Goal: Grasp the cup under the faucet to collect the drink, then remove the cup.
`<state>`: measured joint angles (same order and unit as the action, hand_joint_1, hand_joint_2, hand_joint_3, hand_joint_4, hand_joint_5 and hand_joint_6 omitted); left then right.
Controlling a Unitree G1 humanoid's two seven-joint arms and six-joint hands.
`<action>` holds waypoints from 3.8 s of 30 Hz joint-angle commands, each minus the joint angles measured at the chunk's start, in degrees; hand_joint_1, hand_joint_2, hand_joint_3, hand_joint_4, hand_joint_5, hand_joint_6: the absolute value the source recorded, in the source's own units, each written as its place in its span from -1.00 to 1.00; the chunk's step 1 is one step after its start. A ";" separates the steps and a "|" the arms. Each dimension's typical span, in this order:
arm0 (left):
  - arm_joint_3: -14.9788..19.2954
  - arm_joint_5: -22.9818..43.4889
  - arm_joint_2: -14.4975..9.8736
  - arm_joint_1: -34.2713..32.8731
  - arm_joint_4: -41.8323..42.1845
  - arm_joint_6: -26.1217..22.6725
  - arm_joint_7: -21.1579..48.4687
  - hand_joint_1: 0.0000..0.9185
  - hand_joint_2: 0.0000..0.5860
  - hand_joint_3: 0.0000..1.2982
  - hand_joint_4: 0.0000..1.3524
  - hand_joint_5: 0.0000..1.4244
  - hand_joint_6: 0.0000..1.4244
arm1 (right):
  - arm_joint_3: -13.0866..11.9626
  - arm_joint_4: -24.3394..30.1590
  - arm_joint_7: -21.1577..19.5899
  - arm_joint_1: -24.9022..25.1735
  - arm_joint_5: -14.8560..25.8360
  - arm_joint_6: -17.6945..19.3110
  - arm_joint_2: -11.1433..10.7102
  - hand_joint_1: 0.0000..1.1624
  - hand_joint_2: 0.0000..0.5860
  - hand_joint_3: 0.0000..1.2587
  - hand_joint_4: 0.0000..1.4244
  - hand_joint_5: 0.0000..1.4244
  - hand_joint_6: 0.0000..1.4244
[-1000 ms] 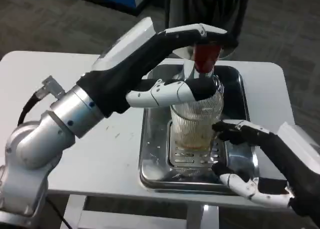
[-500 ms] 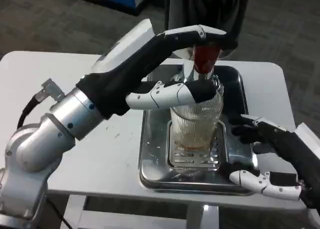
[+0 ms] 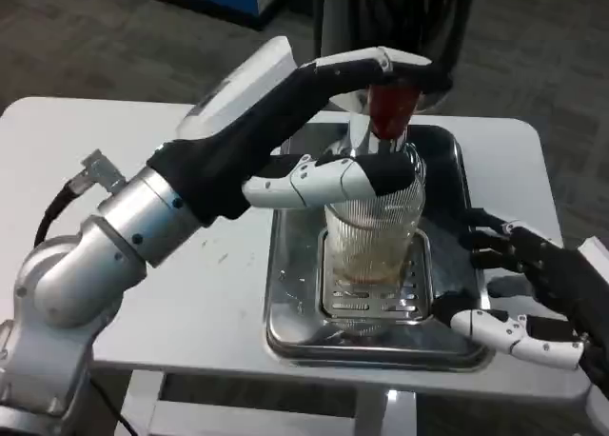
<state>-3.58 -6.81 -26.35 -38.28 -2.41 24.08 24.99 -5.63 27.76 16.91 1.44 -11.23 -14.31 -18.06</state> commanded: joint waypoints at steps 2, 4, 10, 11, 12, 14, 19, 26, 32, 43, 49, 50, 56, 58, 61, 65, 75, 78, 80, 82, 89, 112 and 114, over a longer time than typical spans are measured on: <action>-1.12 -1.09 -0.11 0.23 -1.33 -0.11 0.46 -1.00 -0.80 -0.45 -0.54 -0.53 -0.62 | 0.05 -1.60 -1.66 1.31 1.45 1.33 0.40 0.23 -0.34 -0.77 -0.75 -0.69 -0.50; -1.19 -1.21 -0.05 0.20 -1.41 -0.17 0.42 -1.00 -0.80 -0.45 -0.54 -0.53 -0.62 | 0.27 -2.19 -2.24 1.93 1.74 1.80 0.64 0.23 -0.34 -0.78 -0.75 -0.69 -0.50; -1.35 -1.35 0.18 0.51 -1.73 -0.19 0.27 -1.00 -0.80 -0.45 -0.54 -0.52 -0.61 | 0.94 -4.32 -4.19 2.92 2.45 3.83 1.34 0.24 -0.35 -0.79 -0.76 -0.71 -0.51; -1.35 -1.35 0.21 0.53 -1.77 -0.18 0.23 -1.00 -0.80 -0.45 -0.54 -0.52 -0.61 | 1.00 -4.63 -4.56 3.12 2.53 4.25 1.59 0.24 -0.36 -0.79 -0.76 -0.71 -0.51; -1.34 -1.39 0.20 0.53 -1.83 -0.19 0.17 -1.00 -0.80 -0.45 -0.54 -0.52 -0.61 | 1.02 -5.07 -5.11 3.34 2.68 4.88 2.02 0.24 -0.36 -0.79 -0.76 -0.71 -0.51; -1.37 -1.41 0.19 0.50 -2.08 -0.13 0.07 -1.00 -0.80 -0.45 -0.54 -0.52 -0.61 | 1.03 -5.75 -5.94 3.54 2.91 5.94 2.63 0.24 -0.37 -0.78 -0.76 -0.69 -0.51; -1.47 -1.38 0.05 0.55 -2.60 0.17 -0.26 -1.00 -0.78 -0.45 -0.54 -0.52 -0.61 | 1.58 -8.33 -8.25 3.03 3.57 9.49 4.77 0.26 -0.37 -0.75 -0.73 -0.66 -0.49; -1.48 -1.33 -0.17 0.95 -2.42 0.35 -0.28 -1.00 -0.76 -0.45 -0.54 -0.52 -0.61 | 2.49 -12.38 -10.62 3.18 4.23 13.58 7.60 0.30 -0.35 -0.72 -0.71 -0.64 -0.48; -1.37 -1.23 -0.34 0.89 -2.43 0.33 -0.21 -1.00 -0.76 -0.45 -0.54 -0.52 -0.61 | 3.40 -14.33 -11.60 3.35 4.42 15.20 8.91 0.36 -0.36 -0.66 -0.68 -0.62 -0.56; -1.38 -1.29 -0.40 1.42 -2.47 0.52 -0.25 -1.00 -0.76 -0.45 -0.54 -0.52 -0.61 | 4.45 -17.75 -12.13 4.65 4.59 17.07 9.71 0.37 -0.36 -0.64 -0.66 -0.61 -0.59; -1.36 -1.27 -0.40 1.29 -2.65 0.53 -0.26 -1.00 -0.76 -0.45 -0.54 -0.52 -0.61 | 4.52 -18.25 -12.37 4.98 4.58 17.44 10.13 0.37 -0.36 -0.66 -0.66 -0.61 -0.60; -1.37 -1.30 -0.40 1.29 -2.68 0.55 -0.28 -1.00 -0.76 -0.45 -0.54 -0.52 -0.61 | 4.49 -18.26 -12.39 4.99 4.58 17.43 10.12 0.37 -0.36 -0.66 -0.66 -0.61 -0.60; -2.00 -4.63 -1.30 1.66 -1.81 2.16 -1.43 -1.00 -0.76 -0.45 -0.54 -0.52 -0.61 | 4.28 -18.18 -12.42 5.03 4.59 17.18 9.94 0.36 -0.37 -0.66 -0.66 -0.61 -0.60; -2.45 -7.17 -1.94 1.84 -1.10 3.40 -2.36 -1.00 -0.76 -0.45 -0.54 -0.52 -0.61 | 4.22 -18.30 -12.55 5.03 4.57 17.15 10.00 0.36 -0.37 -0.66 -0.66 -0.61 -0.60; -2.94 -10.54 -2.95 2.48 -0.61 5.20 -3.96 -1.00 -0.76 -0.45 -0.54 -0.52 -0.61 | 4.15 -18.45 -12.73 5.10 4.57 17.13 10.10 0.36 -0.37 -0.66 -0.66 -0.61 -0.60; -2.79 -11.48 -3.49 3.50 -1.71 6.77 -6.12 -1.00 -0.76 -0.45 -0.54 -0.52 -0.61 | 4.17 -18.57 -12.86 5.22 4.58 17.03 10.18 0.33 -0.35 -0.64 -0.66 -0.61 -0.60; -2.25 -13.18 -5.49 5.96 -2.52 10.80 -9.45 -1.00 -0.76 -0.44 -0.52 -0.52 -0.61 | 4.41 -18.85 -13.04 5.43 4.27 16.98 10.48 0.32 -0.35 -0.64 -0.66 -0.61 -0.60; -2.24 -13.26 -5.94 6.28 -2.51 10.95 -10.05 -1.00 -0.76 -0.44 -0.53 -0.52 -0.61 | 4.32 -18.91 -13.11 5.54 4.21 16.93 10.56 0.32 -0.35 -0.64 -0.66 -0.61 -0.60; -2.42 -13.36 -6.02 6.10 -2.64 10.92 -10.19 -1.00 -0.76 -0.44 -0.53 -0.52 -0.61 | 4.29 -19.05 -13.15 5.59 4.20 16.94 10.58 0.32 -0.35 -0.64 -0.66 -0.61 -0.60; -2.64 -13.58 -6.05 5.75 -2.89 10.83 -10.23 -1.00 -0.76 -0.43 -0.53 -0.52 -0.61 | 4.30 -19.18 -13.20 5.61 4.22 16.99 10.57 0.32 -0.35 -0.64 -0.66 -0.61 -0.60; -3.12 -14.02 -6.14 4.14 -4.29 10.82 -10.29 -1.00 -0.75 -0.43 -0.54 -0.53 -0.61 | 4.22 -19.39 -13.38 5.70 4.26 17.07 10.55 0.31 -0.33 -0.64 -0.66 -0.61 -0.60; -3.25 -14.84 -6.25 5.12 -4.28 10.81 -10.99 -1.00 -0.75 -0.43 -0.54 -0.53 -0.63 | 4.19 -19.10 -14.01 5.70 4.47 17.26 11.08 0.30 -0.32 -0.68 -0.68 -0.61 -0.60; -3.24 -14.82 -6.23 5.17 -4.18 10.77 -11.01 -1.00 -0.75 -0.43 -0.54 -0.53 -0.63 | 4.07 -18.81 -14.11 5.66 4.62 17.32 11.18 0.30 -0.32 -0.68 -0.68 -0.61 -0.60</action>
<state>-5.63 -20.07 -31.21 -36.04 -5.37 36.11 11.65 -1.43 8.99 3.53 7.15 -7.20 2.13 -7.28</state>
